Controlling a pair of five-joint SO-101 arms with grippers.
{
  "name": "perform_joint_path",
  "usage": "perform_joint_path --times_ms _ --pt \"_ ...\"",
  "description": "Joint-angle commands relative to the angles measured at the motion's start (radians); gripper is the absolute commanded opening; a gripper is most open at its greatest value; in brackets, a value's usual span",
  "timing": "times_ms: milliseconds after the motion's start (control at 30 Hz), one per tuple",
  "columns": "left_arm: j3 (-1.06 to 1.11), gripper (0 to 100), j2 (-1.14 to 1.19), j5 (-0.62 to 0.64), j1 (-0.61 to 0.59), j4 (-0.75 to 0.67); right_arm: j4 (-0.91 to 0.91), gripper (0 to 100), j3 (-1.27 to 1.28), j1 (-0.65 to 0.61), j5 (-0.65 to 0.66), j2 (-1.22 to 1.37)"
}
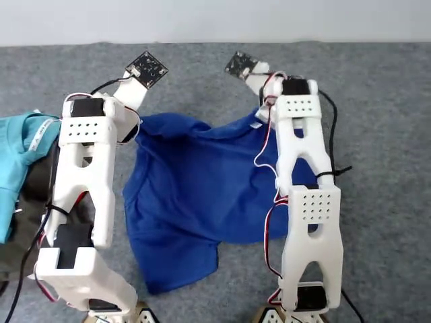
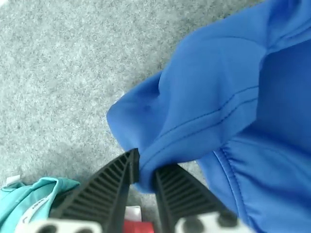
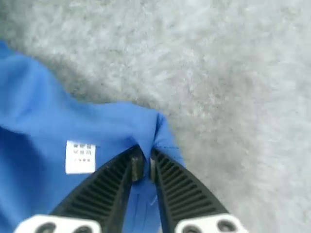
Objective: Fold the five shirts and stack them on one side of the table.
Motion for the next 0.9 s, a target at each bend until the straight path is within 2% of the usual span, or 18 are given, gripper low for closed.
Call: perform_joint_path --times_ms 0,233,367,633,700,867 --pt "-0.007 1 -0.072 0.009 0.008 -0.002 0.17 1.1 -0.183 0.012 0.006 -0.013" --pt "-0.007 1 -0.072 0.009 0.009 -0.002 0.498 1.2 -0.304 -0.004 0.005 -0.015" --pt "-0.007 1 -0.072 0.009 0.009 -0.002 0.503 1.1 -0.245 -0.007 -0.041 -0.047" --pt "-0.007 1 -0.072 0.009 0.009 -0.002 0.498 2.2 0.117 -0.127 -0.048 -0.173" --pt "-0.007 1 -0.072 0.009 0.009 -0.002 0.498 7.6 0.14 -0.137 -0.08 -0.173" --pt "-0.007 1 -0.072 0.009 0.009 -0.002 0.498 30.6 0.137 -0.12 -0.15 -0.182"
